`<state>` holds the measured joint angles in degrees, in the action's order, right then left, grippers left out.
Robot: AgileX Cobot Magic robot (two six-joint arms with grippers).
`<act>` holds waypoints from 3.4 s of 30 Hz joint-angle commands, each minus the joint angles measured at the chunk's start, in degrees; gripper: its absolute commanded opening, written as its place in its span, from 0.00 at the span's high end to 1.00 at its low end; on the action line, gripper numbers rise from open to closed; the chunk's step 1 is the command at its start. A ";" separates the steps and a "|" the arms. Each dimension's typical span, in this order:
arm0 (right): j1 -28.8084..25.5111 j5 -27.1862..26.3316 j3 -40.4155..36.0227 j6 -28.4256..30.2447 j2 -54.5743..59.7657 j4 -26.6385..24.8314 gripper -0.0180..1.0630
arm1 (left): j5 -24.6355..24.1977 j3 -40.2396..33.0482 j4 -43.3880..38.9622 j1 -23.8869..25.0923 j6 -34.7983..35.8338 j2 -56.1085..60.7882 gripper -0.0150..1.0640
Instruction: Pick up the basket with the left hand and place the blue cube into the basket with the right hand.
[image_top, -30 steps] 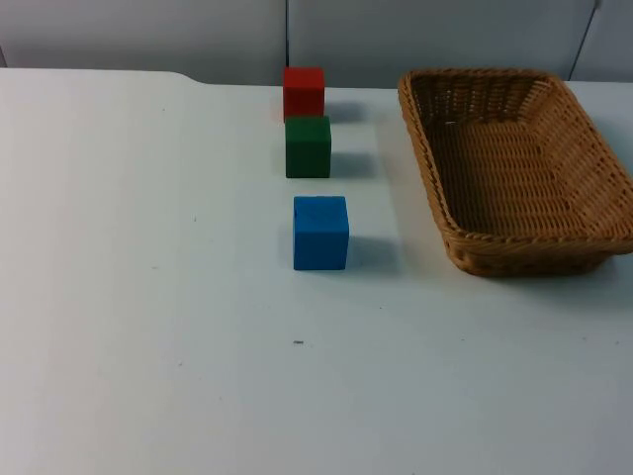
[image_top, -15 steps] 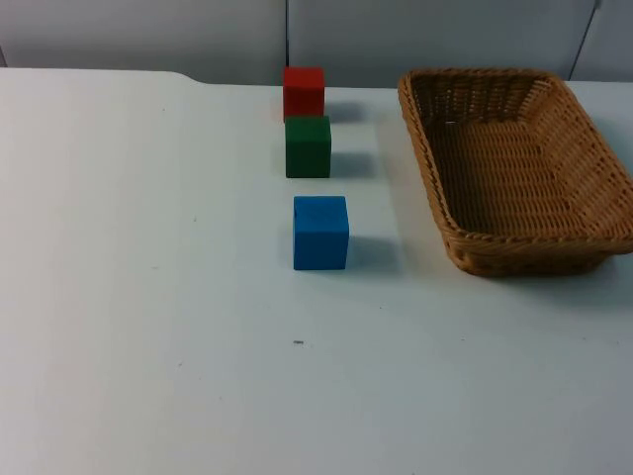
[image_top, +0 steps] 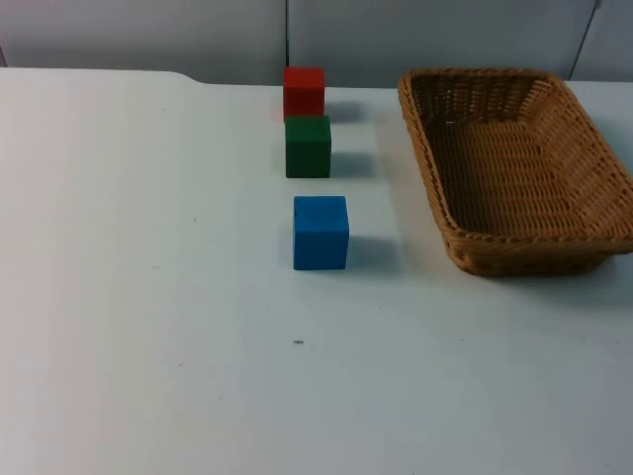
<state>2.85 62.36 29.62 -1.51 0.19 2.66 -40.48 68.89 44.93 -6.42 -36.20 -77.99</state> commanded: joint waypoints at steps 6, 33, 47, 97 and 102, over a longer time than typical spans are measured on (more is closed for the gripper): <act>-0.33 -0.58 -0.52 -0.07 -0.19 -0.03 0.02 | 4.15 4.94 0.75 -9.43 -0.46 -9.02 0.14; -0.33 -0.58 -0.52 -0.07 -0.19 -0.03 0.02 | 2.43 34.41 -5.18 -23.62 13.97 -43.44 0.14; -0.33 -0.58 -0.52 -0.07 -0.19 -0.03 0.02 | 0.96 44.95 -10.18 -26.74 20.58 -54.80 0.14; -0.33 -0.58 -0.52 -0.17 -0.19 0.07 0.02 | 1.30 53.80 -21.60 -29.75 30.84 -68.94 0.15; -0.33 -0.58 -0.52 -0.17 -0.19 0.07 0.02 | 2.27 53.80 -21.60 -29.75 31.59 -69.55 0.15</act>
<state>2.85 62.26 29.62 -1.51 0.19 2.66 -39.49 122.49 23.62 -35.90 -5.51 -147.67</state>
